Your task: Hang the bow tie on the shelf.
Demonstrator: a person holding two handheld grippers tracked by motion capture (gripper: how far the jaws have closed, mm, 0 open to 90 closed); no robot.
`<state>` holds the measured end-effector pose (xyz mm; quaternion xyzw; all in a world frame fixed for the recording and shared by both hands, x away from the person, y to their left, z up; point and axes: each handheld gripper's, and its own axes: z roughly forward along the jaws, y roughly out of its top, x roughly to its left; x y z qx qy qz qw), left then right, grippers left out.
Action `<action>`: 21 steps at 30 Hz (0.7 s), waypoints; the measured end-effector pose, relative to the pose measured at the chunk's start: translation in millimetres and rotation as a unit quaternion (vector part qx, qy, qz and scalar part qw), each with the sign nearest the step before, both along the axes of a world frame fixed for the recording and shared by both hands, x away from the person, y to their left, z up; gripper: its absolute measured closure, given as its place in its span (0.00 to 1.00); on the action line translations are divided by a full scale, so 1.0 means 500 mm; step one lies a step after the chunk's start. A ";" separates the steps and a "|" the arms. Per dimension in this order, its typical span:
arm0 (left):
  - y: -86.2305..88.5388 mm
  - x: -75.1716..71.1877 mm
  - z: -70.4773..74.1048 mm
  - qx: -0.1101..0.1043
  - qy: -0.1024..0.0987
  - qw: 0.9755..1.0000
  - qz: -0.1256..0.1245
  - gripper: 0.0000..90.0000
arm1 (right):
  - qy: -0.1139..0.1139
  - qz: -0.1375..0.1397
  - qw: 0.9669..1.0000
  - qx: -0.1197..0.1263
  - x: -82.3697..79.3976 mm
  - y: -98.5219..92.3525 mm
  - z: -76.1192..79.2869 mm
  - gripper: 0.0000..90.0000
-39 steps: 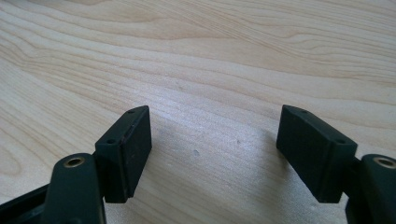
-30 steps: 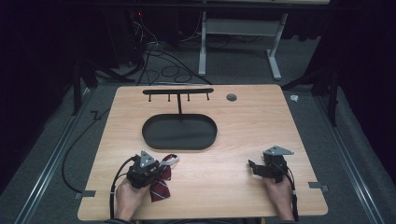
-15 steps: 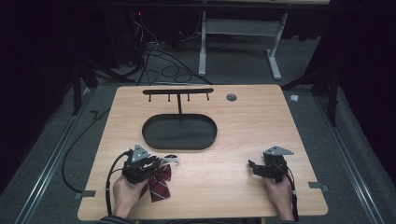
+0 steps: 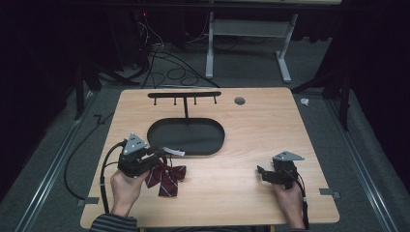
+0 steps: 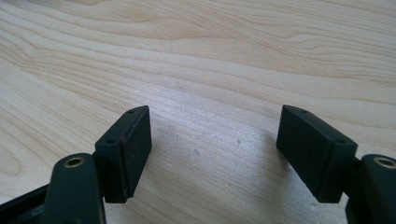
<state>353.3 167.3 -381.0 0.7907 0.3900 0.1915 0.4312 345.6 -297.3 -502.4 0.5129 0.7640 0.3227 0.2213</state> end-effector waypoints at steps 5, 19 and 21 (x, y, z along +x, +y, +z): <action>-0.009 0.007 0.034 -0.004 -0.015 1.000 -0.006 0.80 | 0.000 0.000 1.000 0.000 0.000 0.000 0.000 0.31; -0.024 0.040 0.102 -0.014 -0.035 0.999 -0.010 0.80 | 0.001 0.000 1.000 0.002 0.000 0.000 0.000 0.31; -0.023 0.045 0.111 -0.015 -0.037 0.999 -0.011 0.80 | 0.001 0.000 1.000 0.002 0.000 0.000 0.000 0.31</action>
